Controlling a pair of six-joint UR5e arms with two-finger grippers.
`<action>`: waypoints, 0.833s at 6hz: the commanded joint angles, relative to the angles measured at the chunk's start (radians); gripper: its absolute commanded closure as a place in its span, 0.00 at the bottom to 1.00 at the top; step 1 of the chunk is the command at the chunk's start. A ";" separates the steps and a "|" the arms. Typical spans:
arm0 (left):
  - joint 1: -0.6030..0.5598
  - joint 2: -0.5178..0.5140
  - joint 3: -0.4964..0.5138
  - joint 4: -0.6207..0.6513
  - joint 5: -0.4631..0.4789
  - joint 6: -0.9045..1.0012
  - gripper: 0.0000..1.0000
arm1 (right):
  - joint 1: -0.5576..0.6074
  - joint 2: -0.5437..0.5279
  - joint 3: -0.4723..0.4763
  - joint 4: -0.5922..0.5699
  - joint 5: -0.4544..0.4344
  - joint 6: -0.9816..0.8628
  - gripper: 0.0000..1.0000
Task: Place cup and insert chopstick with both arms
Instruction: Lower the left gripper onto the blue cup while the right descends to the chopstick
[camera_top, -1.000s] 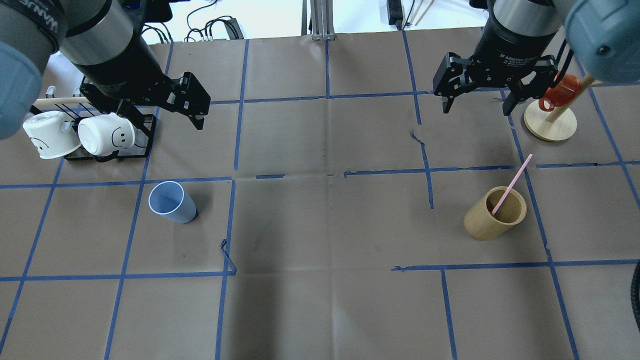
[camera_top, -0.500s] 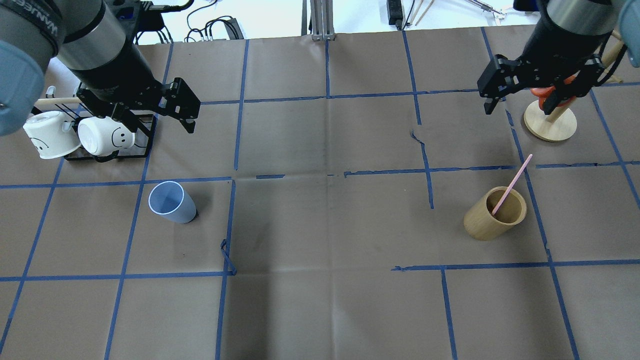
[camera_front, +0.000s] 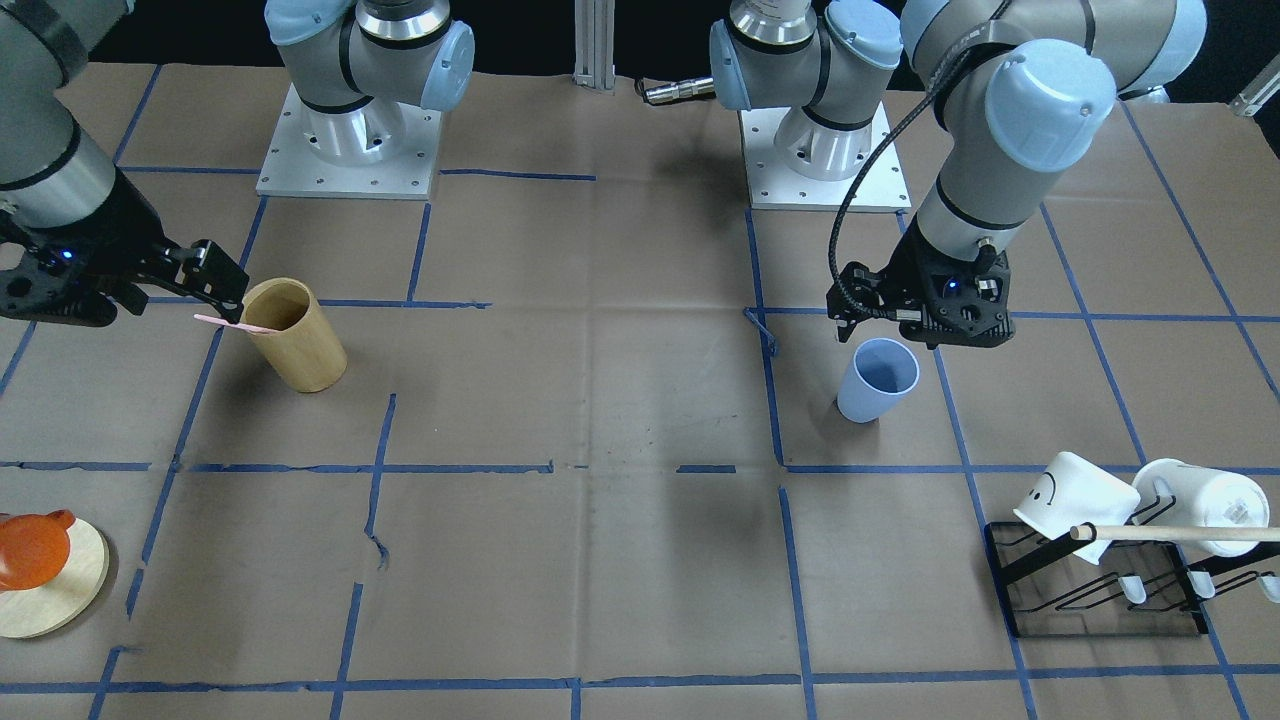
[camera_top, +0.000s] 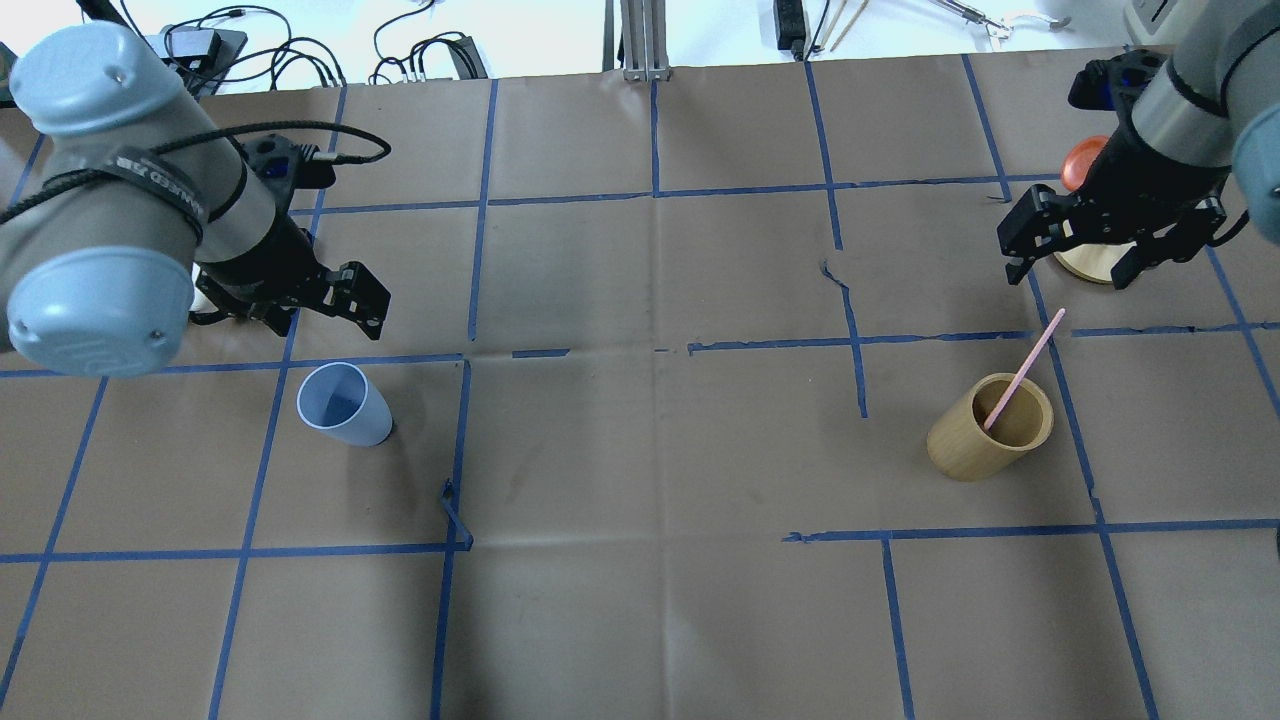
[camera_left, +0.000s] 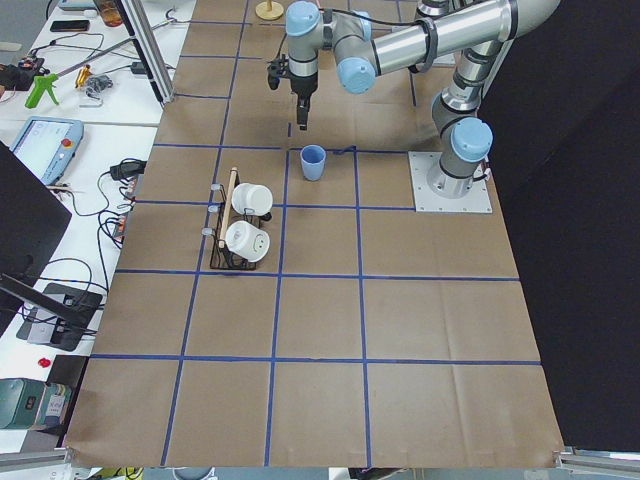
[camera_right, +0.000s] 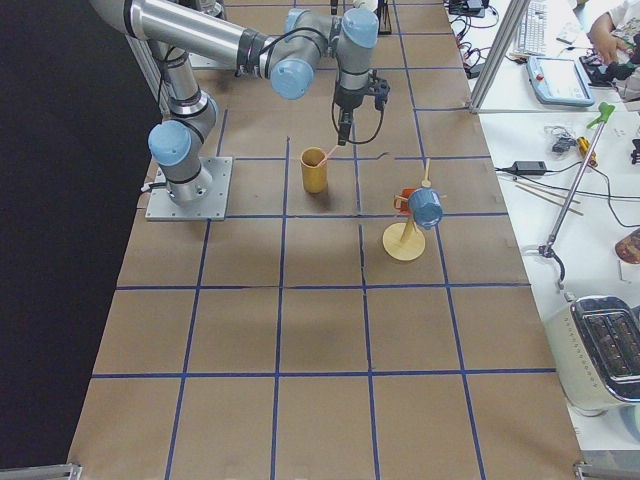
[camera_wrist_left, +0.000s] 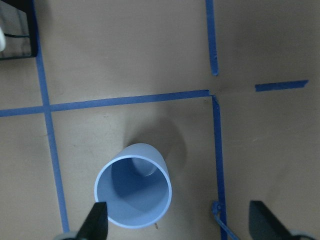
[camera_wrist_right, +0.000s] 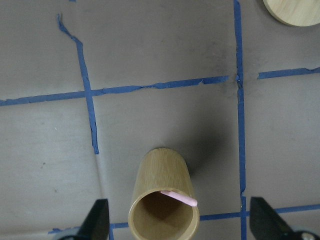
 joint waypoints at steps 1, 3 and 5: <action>-0.014 -0.101 -0.092 0.127 0.000 0.000 0.01 | -0.003 -0.002 0.178 -0.208 -0.004 0.006 0.00; -0.020 -0.123 -0.111 0.120 0.000 -0.008 0.30 | -0.004 -0.009 0.171 -0.199 -0.036 0.003 0.00; -0.020 -0.125 -0.102 0.127 0.005 -0.023 0.82 | -0.003 -0.041 0.177 -0.181 -0.033 0.004 0.00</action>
